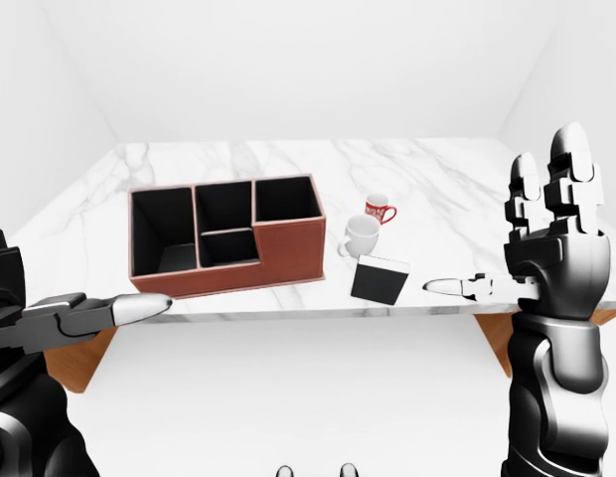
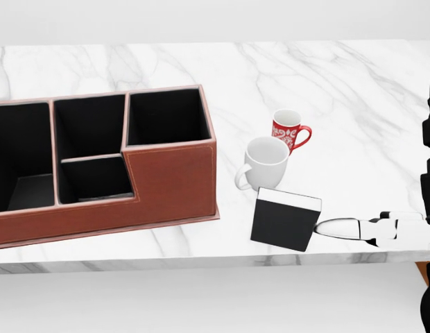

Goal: Pick up the book and place it in the right compartment of the caddy.

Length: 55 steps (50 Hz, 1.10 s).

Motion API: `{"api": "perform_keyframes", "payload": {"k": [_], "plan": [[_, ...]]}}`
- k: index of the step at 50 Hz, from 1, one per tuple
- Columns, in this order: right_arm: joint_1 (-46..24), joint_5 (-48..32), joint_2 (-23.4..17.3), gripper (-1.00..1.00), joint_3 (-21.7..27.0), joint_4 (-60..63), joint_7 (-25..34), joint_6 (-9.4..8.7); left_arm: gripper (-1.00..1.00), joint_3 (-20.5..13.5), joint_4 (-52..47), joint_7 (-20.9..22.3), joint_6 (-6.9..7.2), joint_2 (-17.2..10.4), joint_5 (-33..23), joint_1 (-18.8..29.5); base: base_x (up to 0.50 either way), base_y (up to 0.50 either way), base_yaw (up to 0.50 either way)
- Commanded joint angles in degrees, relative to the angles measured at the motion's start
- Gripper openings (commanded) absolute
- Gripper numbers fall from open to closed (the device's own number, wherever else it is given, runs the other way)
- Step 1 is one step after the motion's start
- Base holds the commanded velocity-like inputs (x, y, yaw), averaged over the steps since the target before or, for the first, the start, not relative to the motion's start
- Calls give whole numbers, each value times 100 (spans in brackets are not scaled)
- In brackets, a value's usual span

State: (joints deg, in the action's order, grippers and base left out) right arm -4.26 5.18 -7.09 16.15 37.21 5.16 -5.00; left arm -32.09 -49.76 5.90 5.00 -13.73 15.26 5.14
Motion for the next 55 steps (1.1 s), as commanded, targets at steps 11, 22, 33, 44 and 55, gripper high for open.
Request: {"api": "perform_keyframes", "payload": {"k": [11,22,33,44,55], "plan": [[-28,-21,-14,100,5,105,-11,0,100,-78,-65,-10,0,-46,67,24,38,-9,0],[-65,-185,-15,100,-80,10,14,0,100,-96,-84,-39,0,-76,114,63,31,1,0],[-28,-185,4,100,-50,-43,24,0,100,-57,-10,-17,0,-39,55,2,28,7,0],[-11,-164,10,100,-43,-68,18,0,100,-39,-1,2,0,2,20,-34,28,7,0],[-15,-142,-1,100,-14,-44,24,0,100,-53,11,23,0,8,16,-44,29,7,0]]}}
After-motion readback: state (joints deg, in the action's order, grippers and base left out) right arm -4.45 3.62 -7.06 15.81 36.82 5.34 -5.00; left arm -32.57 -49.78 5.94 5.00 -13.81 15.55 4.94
